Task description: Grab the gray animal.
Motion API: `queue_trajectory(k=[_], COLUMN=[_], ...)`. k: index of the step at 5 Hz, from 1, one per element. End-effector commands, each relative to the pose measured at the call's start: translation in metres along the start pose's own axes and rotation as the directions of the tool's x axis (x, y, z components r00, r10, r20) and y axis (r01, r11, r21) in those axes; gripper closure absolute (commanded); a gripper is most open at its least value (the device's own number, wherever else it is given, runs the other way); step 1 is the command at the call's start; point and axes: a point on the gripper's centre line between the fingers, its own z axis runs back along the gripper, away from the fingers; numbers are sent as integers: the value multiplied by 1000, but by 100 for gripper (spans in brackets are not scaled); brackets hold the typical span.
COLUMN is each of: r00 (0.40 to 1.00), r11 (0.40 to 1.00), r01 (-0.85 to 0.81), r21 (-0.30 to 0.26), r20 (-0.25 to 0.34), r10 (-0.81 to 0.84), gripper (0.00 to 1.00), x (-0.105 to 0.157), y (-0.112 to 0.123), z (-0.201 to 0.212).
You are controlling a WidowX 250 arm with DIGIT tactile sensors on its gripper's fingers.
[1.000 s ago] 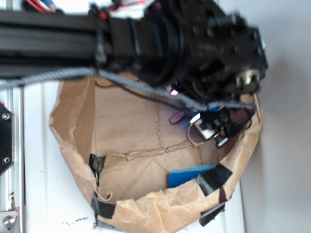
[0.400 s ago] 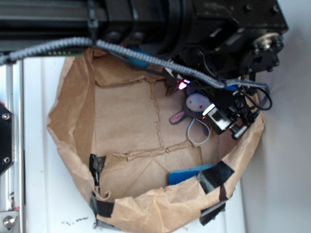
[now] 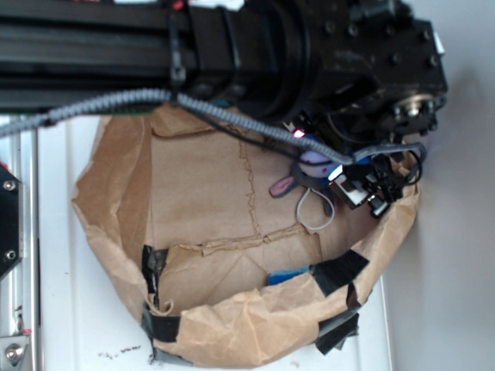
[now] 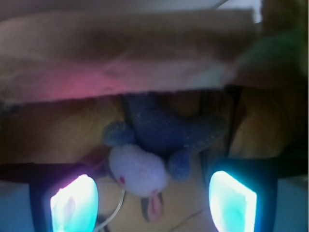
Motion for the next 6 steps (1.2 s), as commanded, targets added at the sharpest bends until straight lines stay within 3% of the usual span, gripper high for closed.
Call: queue_trajectory(k=[1,2,3,4,6], r00=[973,968,964,965,964], r11=[1000,1000,996,993,996], r01=[-9,14,19,27,29], r21=[-6,15,82,113,84], r20=[233,250,262,255,261], r10=[11,-17,-40,-55,-50], gripper=[0,0,0,100,100], x=[14,10,7,0,-8], y=[-2,-3,-1,5,10], z=[-6,-14,-29,-36,-21])
